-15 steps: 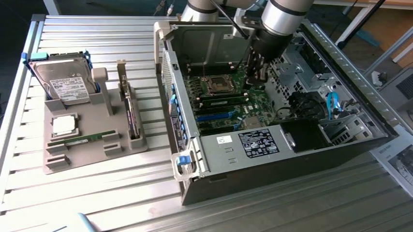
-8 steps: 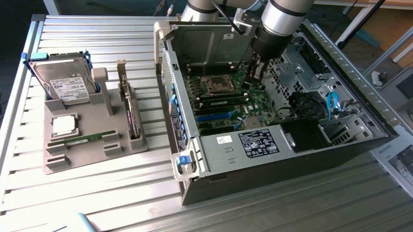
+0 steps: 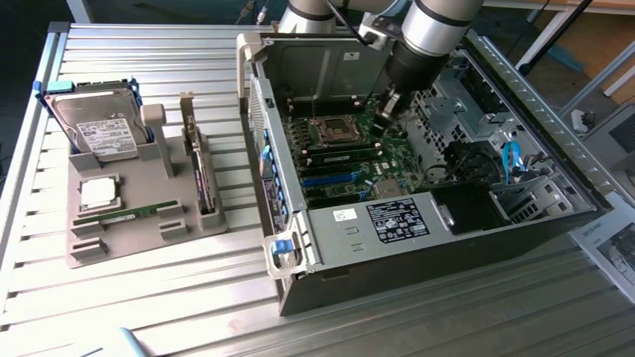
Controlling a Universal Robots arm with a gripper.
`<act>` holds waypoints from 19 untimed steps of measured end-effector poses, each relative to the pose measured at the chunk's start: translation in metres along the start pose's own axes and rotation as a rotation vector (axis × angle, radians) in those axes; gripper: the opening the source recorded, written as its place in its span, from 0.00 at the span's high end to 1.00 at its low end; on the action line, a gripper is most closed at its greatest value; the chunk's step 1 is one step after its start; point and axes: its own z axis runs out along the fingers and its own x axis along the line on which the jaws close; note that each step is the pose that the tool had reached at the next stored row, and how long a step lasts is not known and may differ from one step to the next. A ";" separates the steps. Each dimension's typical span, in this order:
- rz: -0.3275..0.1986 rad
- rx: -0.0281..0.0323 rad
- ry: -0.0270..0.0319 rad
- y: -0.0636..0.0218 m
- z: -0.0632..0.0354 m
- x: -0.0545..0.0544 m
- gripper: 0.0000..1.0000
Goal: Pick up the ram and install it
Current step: 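Press down the ram until it locks into place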
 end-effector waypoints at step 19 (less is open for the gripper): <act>0.539 -0.0188 -0.0163 -0.0001 0.0017 0.000 0.90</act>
